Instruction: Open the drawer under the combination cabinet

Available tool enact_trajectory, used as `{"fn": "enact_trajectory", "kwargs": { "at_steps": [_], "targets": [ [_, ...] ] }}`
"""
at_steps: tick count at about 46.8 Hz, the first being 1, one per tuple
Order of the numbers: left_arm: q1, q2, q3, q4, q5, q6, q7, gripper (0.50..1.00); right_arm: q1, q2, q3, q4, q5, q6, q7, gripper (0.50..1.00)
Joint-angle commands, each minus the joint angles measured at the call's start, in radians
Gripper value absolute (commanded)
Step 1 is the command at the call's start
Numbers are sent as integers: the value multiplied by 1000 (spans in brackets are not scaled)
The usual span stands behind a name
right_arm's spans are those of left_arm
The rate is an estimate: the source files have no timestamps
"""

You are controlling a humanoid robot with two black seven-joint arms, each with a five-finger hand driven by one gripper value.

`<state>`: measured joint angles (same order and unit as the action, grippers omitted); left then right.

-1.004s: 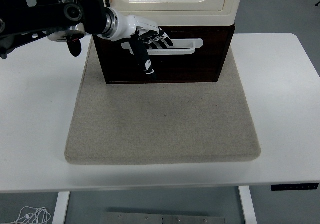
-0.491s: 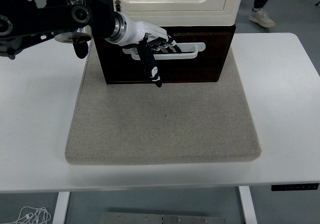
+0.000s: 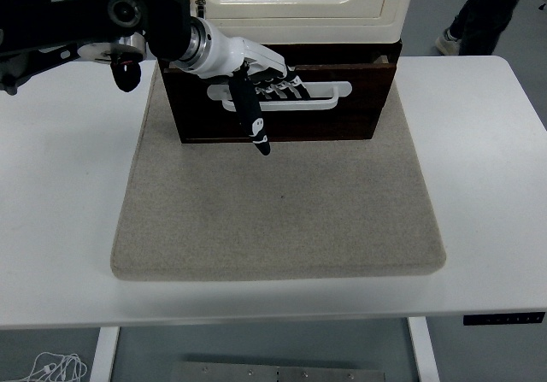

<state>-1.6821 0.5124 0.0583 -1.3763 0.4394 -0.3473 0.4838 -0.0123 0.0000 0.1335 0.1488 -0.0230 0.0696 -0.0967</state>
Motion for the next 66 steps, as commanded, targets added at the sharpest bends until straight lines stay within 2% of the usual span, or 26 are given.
{"fn": "enact_trajectory", "kwargs": {
  "at_steps": [1,32,66],
  "targets": [
    [1,3,-8,0,1,-24,1,1000,0,0,0,0,0,1,0,926],
    [-1,18,-46,-7,-2,-121,2,1000,0,0,0,0,0,-1,0,926],
    [-1,18,-55,-26,-11,-165,2,1000,2,0,0,0,0,-1,0,926]
  ]
}}
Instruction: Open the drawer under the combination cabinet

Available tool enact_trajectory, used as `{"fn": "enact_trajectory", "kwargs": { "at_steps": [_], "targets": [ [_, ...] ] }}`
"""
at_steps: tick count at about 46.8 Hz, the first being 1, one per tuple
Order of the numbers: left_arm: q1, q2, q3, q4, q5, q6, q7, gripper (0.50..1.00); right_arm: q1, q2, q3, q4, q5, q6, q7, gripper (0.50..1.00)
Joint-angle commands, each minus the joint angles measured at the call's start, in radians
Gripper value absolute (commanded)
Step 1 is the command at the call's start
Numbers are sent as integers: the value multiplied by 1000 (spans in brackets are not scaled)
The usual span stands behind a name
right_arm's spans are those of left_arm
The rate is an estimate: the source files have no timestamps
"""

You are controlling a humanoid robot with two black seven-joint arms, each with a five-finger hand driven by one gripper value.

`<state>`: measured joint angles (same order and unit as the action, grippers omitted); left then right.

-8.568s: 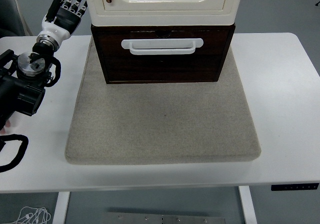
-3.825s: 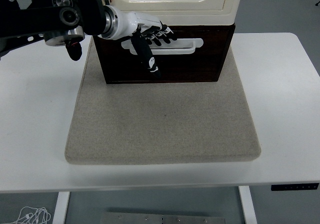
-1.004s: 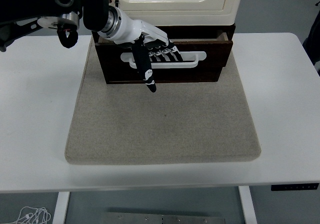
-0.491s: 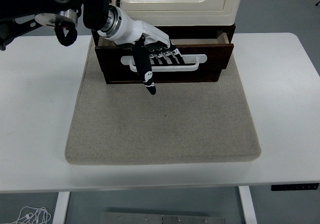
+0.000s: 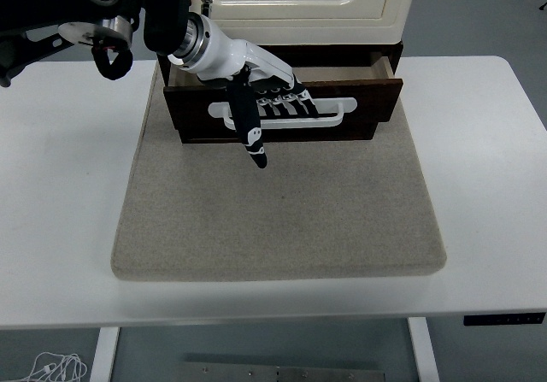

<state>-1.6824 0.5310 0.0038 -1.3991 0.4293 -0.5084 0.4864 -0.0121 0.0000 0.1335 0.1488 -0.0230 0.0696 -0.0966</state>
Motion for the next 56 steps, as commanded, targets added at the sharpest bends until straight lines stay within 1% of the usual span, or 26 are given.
{"fn": "enact_trajectory", "kwargs": {
  "at_steps": [1,28,38,44,48,53,56],
  "targets": [
    [1,0,-1,-4,-1,-5,0,1000,0,0,0,0,0,-1,0,926],
    [10,1,-56,-14,-4,-61,-2,1000,1,0,0,0,0,-1,0,926],
    [10,3,-125,-12,-4,-90,-2,1000,0,0,0,0,0,-1,0,928],
    [18,9,-217,-12,-6,-102,-6,1000,0,0,0,0,0,-1,0,926],
    [27,9,-304,-9,-7,-102,-31,1000,0,0,0,0,0,-1,0,926],
    [46,7,-459,0,-18,-102,-68,1000,0,0,0,0,0,1,0,926],
    [55,3,-554,11,-26,-102,-78,1000,0,0,0,0,0,1,0,926]
  ]
}}
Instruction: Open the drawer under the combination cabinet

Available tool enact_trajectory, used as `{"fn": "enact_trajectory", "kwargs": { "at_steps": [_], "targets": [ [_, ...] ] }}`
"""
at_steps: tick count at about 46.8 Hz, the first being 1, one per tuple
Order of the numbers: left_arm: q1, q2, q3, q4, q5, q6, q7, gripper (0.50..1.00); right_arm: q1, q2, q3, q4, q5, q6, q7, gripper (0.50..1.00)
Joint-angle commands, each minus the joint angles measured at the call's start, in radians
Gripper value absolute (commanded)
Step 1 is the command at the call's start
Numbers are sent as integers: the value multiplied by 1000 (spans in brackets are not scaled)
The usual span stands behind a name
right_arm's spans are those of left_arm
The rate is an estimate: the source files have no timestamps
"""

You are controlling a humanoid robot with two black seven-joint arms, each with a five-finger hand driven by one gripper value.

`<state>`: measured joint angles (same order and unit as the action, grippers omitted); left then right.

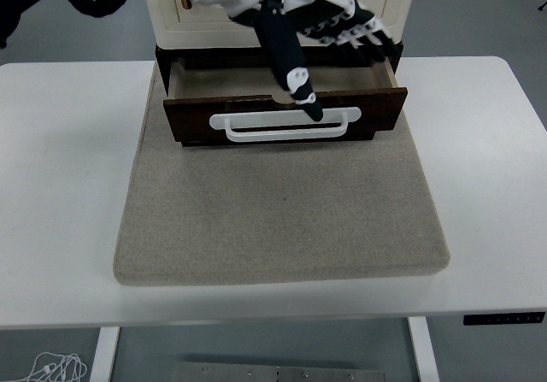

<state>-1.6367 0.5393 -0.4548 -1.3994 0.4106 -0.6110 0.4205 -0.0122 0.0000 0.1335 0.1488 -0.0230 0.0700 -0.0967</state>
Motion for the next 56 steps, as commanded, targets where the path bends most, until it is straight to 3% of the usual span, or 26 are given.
{"fn": "enact_trajectory", "kwargs": {
  "at_steps": [1,12,18,25,28,35,51,56],
  "targets": [
    [11,-7,-125,19,-10,0,-14,1000,0,0,0,0,0,-1,0,928],
    [18,-13,-387,109,-33,0,-86,1000,0,0,0,0,0,1,0,928],
    [18,-13,-527,212,-33,0,-141,1000,0,0,0,0,0,-1,0,928],
    [18,-10,-649,348,-32,0,-247,1000,0,0,0,0,0,-1,0,928],
    [17,-5,-689,411,-33,39,-298,1000,0,0,0,0,0,1,0,928],
    [14,1,-739,624,-47,131,-365,1000,1,0,0,0,0,-1,0,926],
    [21,-2,-711,1056,-213,142,-382,1000,0,0,0,0,0,-1,0,928],
    [46,-7,-706,1145,-217,194,-405,1000,0,0,0,0,0,1,0,928]
  ]
}}
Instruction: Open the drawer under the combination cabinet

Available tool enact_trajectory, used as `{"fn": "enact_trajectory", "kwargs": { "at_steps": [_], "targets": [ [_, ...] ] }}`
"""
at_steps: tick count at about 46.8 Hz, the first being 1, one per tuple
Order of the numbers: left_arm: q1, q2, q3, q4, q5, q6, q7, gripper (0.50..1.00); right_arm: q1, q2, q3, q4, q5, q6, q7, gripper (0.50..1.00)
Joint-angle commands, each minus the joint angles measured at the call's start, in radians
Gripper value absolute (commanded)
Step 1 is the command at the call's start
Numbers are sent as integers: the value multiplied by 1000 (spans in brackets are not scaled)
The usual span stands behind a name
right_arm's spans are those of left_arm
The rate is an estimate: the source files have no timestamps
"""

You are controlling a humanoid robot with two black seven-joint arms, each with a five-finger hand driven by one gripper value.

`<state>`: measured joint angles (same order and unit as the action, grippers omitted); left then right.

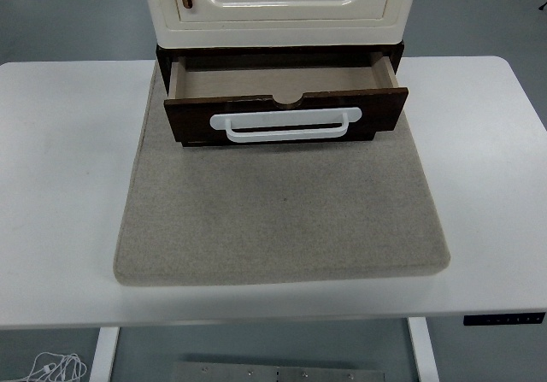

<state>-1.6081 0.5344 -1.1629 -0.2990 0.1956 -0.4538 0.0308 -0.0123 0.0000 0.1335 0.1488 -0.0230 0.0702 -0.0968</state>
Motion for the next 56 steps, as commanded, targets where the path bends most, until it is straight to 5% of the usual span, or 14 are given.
{"fn": "enact_trajectory", "kwargs": {
  "at_steps": [1,7,28,56],
  "targets": [
    [23,-2,2,53,-2,53,-18,1000,0,0,0,0,0,-1,0,928],
    [86,-2,2,63,-25,138,-20,1000,0,0,0,0,0,0,0,928],
    [319,-53,2,67,-142,239,17,1000,0,0,0,0,0,0,0,928],
    [542,-218,2,67,-225,218,8,1000,-2,0,-3,2,0,0,0,926]
  ]
}}
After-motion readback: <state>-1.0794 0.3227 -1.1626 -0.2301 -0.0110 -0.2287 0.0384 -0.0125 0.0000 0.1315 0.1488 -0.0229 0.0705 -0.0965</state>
